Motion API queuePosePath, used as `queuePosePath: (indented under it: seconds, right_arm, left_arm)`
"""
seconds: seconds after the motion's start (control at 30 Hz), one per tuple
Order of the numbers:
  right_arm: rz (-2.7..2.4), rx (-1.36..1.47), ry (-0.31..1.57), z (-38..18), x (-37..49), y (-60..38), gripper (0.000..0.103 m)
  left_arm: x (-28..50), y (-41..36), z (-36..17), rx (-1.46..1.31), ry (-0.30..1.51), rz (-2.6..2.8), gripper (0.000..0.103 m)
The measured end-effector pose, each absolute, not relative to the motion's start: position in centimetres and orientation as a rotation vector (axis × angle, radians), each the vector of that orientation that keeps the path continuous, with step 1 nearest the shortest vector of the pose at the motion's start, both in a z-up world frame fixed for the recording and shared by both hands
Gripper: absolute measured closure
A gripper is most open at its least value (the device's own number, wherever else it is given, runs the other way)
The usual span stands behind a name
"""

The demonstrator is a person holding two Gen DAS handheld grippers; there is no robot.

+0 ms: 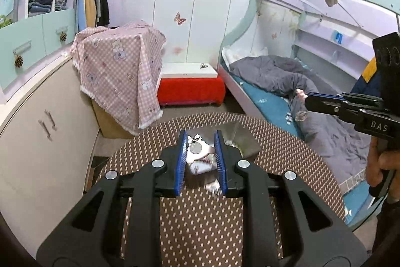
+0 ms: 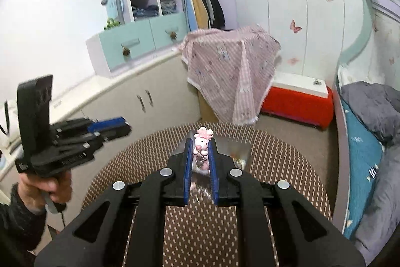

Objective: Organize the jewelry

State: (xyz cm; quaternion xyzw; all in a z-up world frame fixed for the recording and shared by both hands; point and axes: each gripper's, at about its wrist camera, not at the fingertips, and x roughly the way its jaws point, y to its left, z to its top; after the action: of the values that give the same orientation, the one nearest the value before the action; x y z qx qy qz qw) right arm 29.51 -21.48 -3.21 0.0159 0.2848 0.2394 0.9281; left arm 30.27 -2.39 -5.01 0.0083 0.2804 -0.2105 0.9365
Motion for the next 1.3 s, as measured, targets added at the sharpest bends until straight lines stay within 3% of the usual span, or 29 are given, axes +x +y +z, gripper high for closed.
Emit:
queuePosePath:
  seconds: [0.37, 0.4, 0.43, 0.47, 0.5, 0.57, 0.6, 0.63, 0.67, 1.3]
  right_arm:
    - [0.509, 0.088, 0.674, -4.7, 35.8, -20.6, 0.092]
    - [0.514, 0.1, 0.698, -5.5, 36.7, -20.6, 0.092]
    - [0.506, 0.107, 0.711, -5.8, 37.3, -20.6, 0.092]
    - [0.487, 0.118, 0.713, -6.0, 37.8, -20.8, 0.091]
    - [0.468, 0.142, 0.716, -6.4, 38.2, -21.3, 0.087]
    - [0.441, 0.189, 0.724, -6.7, 38.6, -22.2, 0.062]
    - [0.42, 0.204, 0.709, -6.7, 38.5, -22.6, 0.03]
    - [0.411, 0.212, 0.687, -6.5, 38.3, -22.9, 0.012]
    - [0.403, 0.222, 0.667, -6.2, 37.9, -23.3, 0.009]
    - [0.349, 0.206, 0.537, -2.4, 32.7, -24.5, 0.008]
  left_arm:
    - [36.3, -5.9, -4.1, 0.038, 0.632, -0.466, 0.08]
    - [36.8, -6.1, -4.4, 0.042, 0.639, -0.447, 0.069]
    - [37.1, -6.1, -4.6, 0.042, 0.645, -0.434, 0.048]
    - [37.4, -5.9, -4.6, 0.036, 0.644, -0.413, 0.01]
    - [37.3, -5.5, -4.5, 0.016, 0.61, -0.389, 0.006]
    - [37.3, -5.1, -4.4, 0.005, 0.61, -0.372, 0.006]
    - [37.3, -4.9, -4.5, 0.003, 0.619, -0.357, 0.006]
    - [37.3, -4.6, -4.4, 0.003, 0.617, -0.339, 0.006]
    - [37.2, -4.5, -4.3, 0.002, 0.609, -0.331, 0.006]
    - [31.5, -1.6, -2.0, 0.008, 0.472, -0.252, 0.006]
